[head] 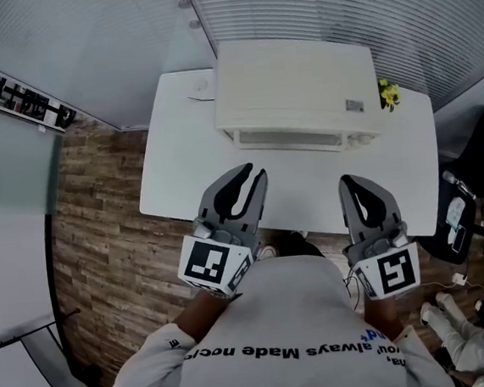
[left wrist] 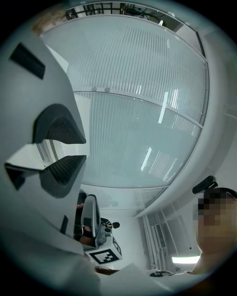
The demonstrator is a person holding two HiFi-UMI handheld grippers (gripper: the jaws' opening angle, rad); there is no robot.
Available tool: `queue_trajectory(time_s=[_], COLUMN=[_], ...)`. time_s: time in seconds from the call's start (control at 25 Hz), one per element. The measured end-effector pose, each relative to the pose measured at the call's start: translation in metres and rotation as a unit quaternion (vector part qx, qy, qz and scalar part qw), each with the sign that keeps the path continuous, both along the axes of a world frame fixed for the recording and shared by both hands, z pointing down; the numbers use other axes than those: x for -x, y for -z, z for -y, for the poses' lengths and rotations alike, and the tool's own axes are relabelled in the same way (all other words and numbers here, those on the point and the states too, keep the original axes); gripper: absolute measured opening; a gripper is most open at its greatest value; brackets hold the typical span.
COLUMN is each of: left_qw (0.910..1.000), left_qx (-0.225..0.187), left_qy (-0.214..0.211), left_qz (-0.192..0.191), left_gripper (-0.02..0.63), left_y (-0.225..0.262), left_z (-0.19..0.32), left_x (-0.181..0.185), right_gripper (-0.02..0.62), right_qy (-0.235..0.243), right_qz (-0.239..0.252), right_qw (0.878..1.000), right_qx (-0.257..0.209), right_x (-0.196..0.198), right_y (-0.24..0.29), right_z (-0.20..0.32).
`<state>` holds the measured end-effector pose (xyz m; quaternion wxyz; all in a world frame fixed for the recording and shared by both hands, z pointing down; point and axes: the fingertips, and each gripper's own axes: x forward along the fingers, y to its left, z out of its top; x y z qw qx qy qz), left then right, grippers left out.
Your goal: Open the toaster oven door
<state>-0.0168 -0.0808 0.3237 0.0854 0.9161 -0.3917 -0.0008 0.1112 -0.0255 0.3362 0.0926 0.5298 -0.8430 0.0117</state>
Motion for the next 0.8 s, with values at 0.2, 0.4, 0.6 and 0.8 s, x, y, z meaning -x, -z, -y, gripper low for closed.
queue_trajectory(time_s=[0.2,0.4,0.6,0.8], left_qw=[1.0000,1.0000,0.9999,0.9999], left_qx=[0.000,0.000,0.001,0.005], left_qy=[0.004,0.006,0.011,0.010], left_qz=[0.002,0.005,0.007,0.007], left_gripper=[0.087,0.071,0.060,0.047], left_y=[0.003,0.002,0.003,-0.002], left_z=[0.015,0.025,0.028,0.028], left_x=[-0.021,-0.039,-0.055,-0.073], right_gripper=[0.008,0.008,0.008,0.008], right_qy=[0.005,0.011,0.017,0.021], right_qz=[0.002,0.004,0.007,0.007], right_qw=[1.000,1.000,1.000,1.000], right_qx=[0.000,0.000,-0.002,0.001], right_x=[-0.021,-0.038,-0.054,-0.070], right_y=[0.002,0.000,0.001,-0.002], right_z=[0.017,0.029,0.034,0.037])
